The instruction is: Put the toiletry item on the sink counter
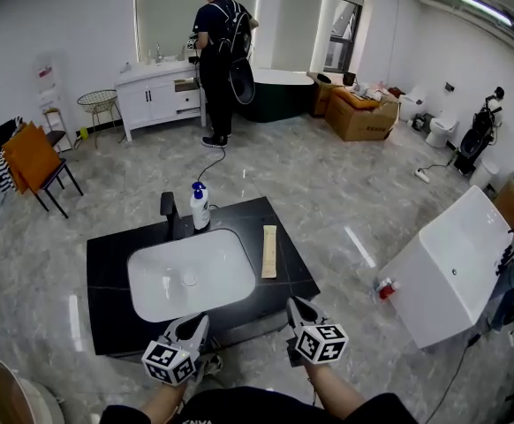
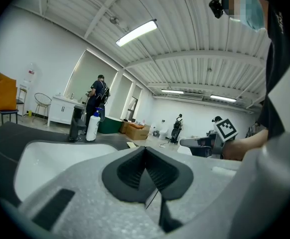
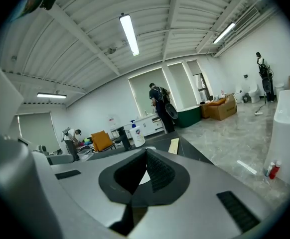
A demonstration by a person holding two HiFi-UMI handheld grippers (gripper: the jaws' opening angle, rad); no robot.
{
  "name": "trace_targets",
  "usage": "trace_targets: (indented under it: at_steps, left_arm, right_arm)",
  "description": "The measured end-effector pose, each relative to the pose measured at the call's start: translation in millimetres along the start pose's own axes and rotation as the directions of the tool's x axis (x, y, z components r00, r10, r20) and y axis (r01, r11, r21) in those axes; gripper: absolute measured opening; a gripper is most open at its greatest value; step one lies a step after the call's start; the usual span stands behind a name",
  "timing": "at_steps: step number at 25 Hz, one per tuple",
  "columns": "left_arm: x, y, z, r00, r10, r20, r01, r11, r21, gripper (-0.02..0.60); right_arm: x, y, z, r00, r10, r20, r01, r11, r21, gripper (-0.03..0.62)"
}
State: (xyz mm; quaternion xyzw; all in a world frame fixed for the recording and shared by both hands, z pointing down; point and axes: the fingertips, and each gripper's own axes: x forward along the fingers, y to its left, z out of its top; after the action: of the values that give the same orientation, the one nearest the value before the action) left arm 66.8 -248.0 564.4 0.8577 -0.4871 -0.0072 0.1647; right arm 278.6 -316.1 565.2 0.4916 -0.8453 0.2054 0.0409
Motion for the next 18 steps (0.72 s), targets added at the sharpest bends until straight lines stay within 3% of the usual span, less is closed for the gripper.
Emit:
trace_targets:
  at_steps: [7, 18]
  left_arm:
    - [-16, -53, -18, 1.0, -0.013, -0.011, 0.013, 0.998, 0.054, 0.006]
    - [-41, -93, -46, 0.999, 0.027, -0.025, -0.025, 0.998, 0.062, 0.006]
  right_arm:
    - [-47, 11, -13, 0.998, 0.07, 0.001, -0.07, 0.997, -0.015, 0.0]
    - [-104, 1, -48, 0.997, 0.075, -0.024, -0.075, 0.997, 0.007, -0.002]
